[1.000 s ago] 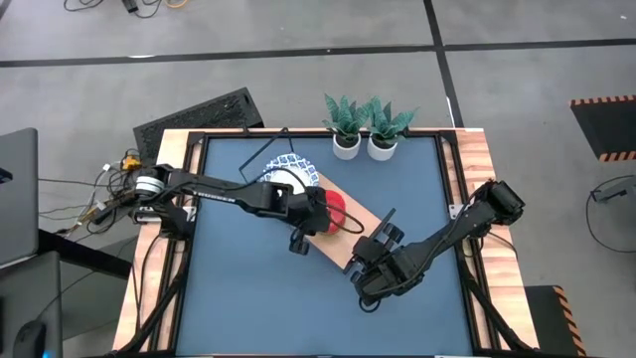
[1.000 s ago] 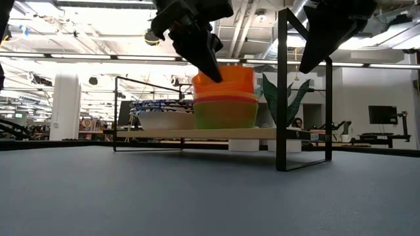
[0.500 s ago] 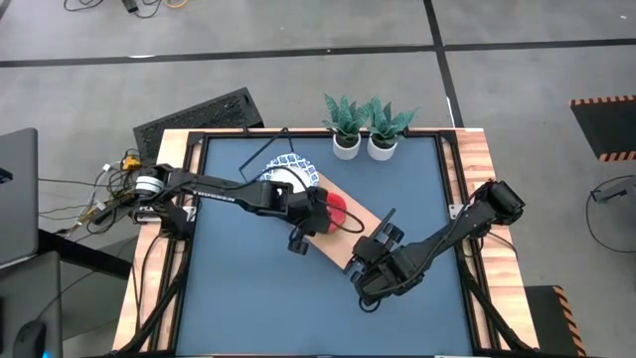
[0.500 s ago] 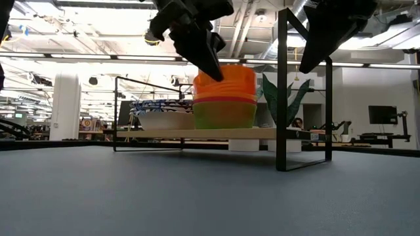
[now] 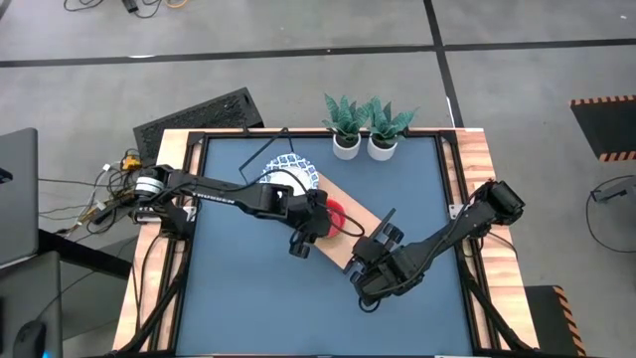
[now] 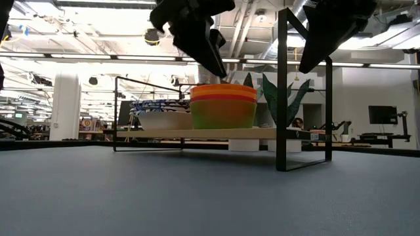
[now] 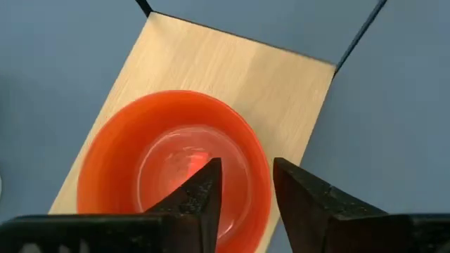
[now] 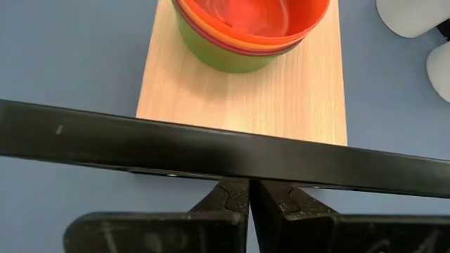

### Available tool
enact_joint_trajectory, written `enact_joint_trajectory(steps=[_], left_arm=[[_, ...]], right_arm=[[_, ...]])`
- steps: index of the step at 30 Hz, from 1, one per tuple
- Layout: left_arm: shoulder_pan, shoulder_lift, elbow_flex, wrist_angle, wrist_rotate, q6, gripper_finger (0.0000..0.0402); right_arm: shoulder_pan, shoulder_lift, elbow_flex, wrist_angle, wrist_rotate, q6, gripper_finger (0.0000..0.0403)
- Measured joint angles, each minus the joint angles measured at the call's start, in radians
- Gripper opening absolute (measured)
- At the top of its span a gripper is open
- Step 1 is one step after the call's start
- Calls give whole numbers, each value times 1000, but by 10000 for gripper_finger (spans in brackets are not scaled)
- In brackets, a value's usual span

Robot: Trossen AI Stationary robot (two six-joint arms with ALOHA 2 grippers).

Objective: Place and stack bowls onto a shelf
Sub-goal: Stack the orange bowl on top of the yellow bowl on the shelf, then return to Home Position

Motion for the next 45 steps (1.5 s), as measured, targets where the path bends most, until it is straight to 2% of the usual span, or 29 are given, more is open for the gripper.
enact_joint_trajectory(steps=[5, 10, 12, 16, 18, 20, 27, 30, 32, 34, 37, 41, 45], left_arm=[[0, -5, 111, -81, 0, -77, 118], [0, -19, 305, -214, 25, -86, 117], [0, -29, 369, -220, 42, -93, 117], [9, -111, 425, -111, 207, -127, 116], [15, -184, 428, -43, 273, -132, 116], [24, -260, 432, 11, 262, -148, 116], [32, -485, 430, -45, 7, -138, 116], [32, -553, 430, -81, -30, -155, 116], [32, -587, 429, -100, -35, -205, 116], [32, -614, 429, -116, 1, -252, 116], [32, -650, 429, -198, 100, -211, 116], [38, -672, 422, -338, 133, -183, 116], [44, -718, 303, -325, 183, -202, 116]], right_arm=[[-6, 0, 0, 19, 0, -18, 31], [-26, -9, 0, 24, -6, -72, 31], [-35, -21, 1, 26, -6, -93, 31], [-46, -92, 6, 85, 18, -164, 31], [-51, -141, 6, 95, 43, -228, 31], [-56, -210, 7, 109, 84, -292, 31], [-67, -494, 8, 126, 224, -478, 31], [-67, -618, 8, 125, 219, -506, 31], [-67, -685, 9, 120, 176, -505, 31], [-65, -738, 3, 121, 161, -461, 31], [-67, -789, 3, 97, 152, -404, 31], [-68, -827, 1, 95, 136, -546, 31], [-111, -906, 2, 90, 111, -579, 31]])
